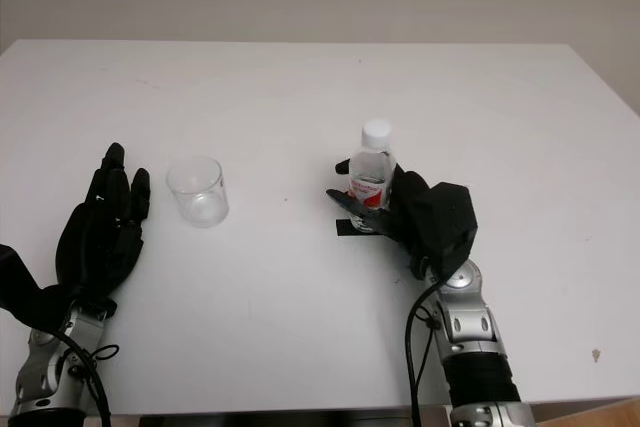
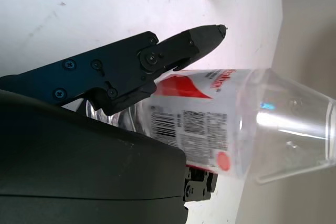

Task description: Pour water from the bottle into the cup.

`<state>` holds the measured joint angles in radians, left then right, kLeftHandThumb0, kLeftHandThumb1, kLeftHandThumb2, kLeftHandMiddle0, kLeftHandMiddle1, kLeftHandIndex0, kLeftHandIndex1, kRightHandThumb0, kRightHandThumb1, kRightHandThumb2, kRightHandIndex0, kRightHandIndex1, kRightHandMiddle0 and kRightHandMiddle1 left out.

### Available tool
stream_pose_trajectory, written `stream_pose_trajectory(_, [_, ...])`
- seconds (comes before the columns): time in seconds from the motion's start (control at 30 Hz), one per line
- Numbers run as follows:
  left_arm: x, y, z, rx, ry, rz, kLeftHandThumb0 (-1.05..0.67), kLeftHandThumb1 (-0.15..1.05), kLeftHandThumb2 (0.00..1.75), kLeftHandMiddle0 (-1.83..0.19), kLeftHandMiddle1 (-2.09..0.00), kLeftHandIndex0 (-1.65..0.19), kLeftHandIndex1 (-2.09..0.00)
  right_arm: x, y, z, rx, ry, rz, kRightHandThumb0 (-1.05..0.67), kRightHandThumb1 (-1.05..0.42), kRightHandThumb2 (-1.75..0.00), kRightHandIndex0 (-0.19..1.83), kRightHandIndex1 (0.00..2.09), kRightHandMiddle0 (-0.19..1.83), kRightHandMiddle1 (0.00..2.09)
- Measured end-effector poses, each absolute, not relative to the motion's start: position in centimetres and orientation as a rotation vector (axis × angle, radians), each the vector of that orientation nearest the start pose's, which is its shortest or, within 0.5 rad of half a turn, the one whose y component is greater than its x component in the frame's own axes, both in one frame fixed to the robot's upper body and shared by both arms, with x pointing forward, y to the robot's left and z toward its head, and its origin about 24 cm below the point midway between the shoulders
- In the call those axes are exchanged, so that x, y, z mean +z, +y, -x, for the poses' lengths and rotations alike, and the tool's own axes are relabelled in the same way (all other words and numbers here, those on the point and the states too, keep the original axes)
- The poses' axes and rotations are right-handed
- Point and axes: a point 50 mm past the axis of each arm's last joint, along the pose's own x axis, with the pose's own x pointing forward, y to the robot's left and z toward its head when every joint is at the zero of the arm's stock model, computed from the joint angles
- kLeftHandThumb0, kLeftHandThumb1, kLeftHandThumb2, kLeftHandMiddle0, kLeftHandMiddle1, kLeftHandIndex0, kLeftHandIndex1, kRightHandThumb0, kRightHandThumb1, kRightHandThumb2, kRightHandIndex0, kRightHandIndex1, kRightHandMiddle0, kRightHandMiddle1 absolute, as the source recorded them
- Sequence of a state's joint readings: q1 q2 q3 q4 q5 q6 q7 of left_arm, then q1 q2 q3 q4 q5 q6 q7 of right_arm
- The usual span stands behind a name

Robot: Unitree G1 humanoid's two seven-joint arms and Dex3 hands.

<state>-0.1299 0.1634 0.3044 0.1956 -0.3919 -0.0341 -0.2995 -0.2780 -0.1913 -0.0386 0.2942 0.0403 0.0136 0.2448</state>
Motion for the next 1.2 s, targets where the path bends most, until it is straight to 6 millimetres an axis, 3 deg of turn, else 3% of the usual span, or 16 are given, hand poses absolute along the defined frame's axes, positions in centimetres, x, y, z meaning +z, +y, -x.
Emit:
stream_pose_trajectory(0.2, [5.0, 23.9, -26.9, -0.005, -0.083, 0.252, -0.73, 1.05, 0.48, 0.19, -0.05, 0.17, -0.05, 4.7, -17.5, -29.4, 0.192, 0.041, 0.121, -0.72, -0.92, -0.05, -0.10, 0.14, -0.11, 0.33])
stream_pose_trajectory(0.47, [5.0, 24.1, -26.9, -0.006, -0.080, 0.244, -0.73, 1.05, 0.47, 0.18, -0.05, 0.16, -0.06, 4.1, -18.1, -28.1, 0.151, 0.017, 0.097, -0.76, -0.89, -0.05, -0.19, 0.00, -0.19, 0.02])
stream_pose_trajectory(0.9, [4.9, 24.2, -26.9, -0.002, -0.077, 0.251, -0.72, 1.05, 0.45, 0.19, -0.05, 0.17, -0.05, 4.0, -19.8, -27.4, 0.027, -0.023, 0.173, -0.95, -0.90, -0.06, -0.19, 0.00, -0.19, 0.00])
stream_pose_trajectory(1.2, [4.9, 24.3, -26.9, 0.004, -0.074, 0.248, -0.73, 1.05, 0.46, 0.17, -0.06, 0.16, -0.06, 4.4, -19.6, -27.9, 0.035, -0.036, 0.185, -0.94, -0.90, -0.05, -0.19, 0.00, -0.19, 0.00])
